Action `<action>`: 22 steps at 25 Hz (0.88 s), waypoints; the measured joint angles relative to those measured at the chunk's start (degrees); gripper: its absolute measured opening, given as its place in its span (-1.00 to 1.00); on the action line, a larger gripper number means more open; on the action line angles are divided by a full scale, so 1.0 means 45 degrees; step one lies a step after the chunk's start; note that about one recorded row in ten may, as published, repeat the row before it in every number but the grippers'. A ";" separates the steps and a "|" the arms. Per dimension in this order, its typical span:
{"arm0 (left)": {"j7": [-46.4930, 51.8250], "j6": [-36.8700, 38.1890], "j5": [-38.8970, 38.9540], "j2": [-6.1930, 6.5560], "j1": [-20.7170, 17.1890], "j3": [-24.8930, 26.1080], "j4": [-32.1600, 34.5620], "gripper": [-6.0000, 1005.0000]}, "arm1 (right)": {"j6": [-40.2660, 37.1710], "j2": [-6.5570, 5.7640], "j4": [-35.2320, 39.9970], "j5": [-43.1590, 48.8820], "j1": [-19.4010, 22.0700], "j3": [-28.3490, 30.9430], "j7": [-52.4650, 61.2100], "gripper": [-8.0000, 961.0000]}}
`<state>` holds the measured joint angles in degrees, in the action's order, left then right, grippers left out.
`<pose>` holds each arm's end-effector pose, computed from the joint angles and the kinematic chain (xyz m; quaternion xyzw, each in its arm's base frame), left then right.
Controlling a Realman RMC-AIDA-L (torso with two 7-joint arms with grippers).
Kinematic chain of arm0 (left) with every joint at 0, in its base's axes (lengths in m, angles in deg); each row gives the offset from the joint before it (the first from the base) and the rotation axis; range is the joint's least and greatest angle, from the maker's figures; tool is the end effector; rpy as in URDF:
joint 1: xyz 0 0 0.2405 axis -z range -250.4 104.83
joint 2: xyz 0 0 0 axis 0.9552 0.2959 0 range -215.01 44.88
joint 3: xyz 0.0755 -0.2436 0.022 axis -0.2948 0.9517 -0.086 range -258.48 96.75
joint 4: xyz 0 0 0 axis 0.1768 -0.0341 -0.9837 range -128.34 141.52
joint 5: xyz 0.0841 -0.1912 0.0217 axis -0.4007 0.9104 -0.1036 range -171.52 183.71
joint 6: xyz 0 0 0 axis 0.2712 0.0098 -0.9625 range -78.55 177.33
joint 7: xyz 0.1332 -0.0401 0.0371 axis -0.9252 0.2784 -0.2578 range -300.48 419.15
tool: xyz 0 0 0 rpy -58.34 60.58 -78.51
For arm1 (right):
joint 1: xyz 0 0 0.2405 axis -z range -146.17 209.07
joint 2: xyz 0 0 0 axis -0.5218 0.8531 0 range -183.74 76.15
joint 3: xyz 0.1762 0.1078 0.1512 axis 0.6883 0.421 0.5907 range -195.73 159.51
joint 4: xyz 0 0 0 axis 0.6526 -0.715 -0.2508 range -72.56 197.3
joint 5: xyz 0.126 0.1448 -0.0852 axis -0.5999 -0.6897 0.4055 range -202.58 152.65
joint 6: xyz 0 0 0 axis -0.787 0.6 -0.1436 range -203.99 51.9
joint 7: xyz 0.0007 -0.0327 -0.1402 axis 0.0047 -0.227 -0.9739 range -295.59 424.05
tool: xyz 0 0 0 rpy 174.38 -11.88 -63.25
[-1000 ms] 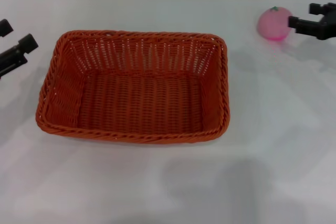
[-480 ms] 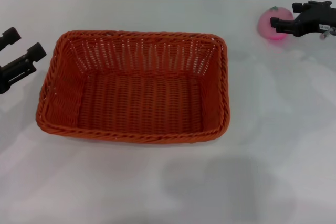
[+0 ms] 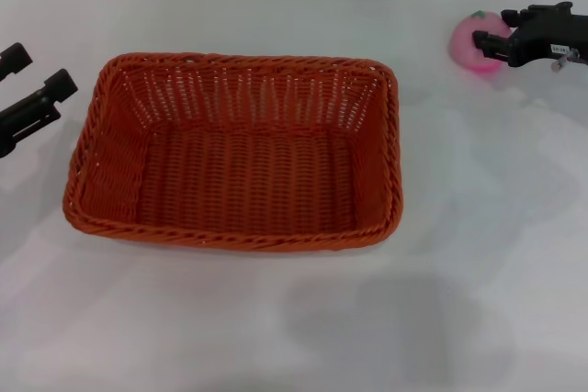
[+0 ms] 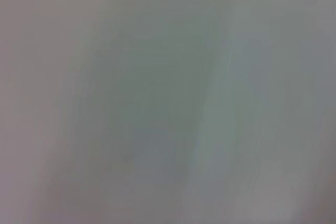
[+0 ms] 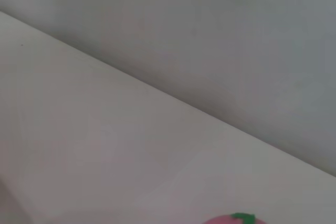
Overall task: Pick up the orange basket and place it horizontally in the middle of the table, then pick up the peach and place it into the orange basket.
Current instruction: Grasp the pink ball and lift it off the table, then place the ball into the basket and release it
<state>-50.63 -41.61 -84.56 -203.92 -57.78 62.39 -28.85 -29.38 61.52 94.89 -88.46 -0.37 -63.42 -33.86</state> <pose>-0.3164 0.2779 0.0430 -0.8380 -0.2541 -0.3849 0.2915 0.3419 0.3956 0.0292 -0.8684 0.2927 0.0433 0.3978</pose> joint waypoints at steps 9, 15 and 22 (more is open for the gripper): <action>0.0006 0.0374 0.0060 -0.0020 0.0020 -0.0003 0.0166 0.74 | 0.0135 0.0000 -0.0001 -0.0168 0.0185 -0.0011 -0.0279 -0.12; 0.0004 0.0380 0.0070 -0.0010 0.0030 0.0021 0.0200 0.74 | 0.2231 -0.0055 0.0798 -0.1641 0.0750 0.0096 -0.0603 -0.38; -0.0235 0.0387 0.0070 -0.0015 0.0024 0.0020 0.0226 0.74 | 0.6556 -0.0076 0.2934 -0.4388 0.1888 0.0077 -0.0520 -0.59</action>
<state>-51.69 -39.87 -84.25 -203.98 -57.67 62.48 -27.84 0.12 61.18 108.10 -108.20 8.13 -63.07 -36.20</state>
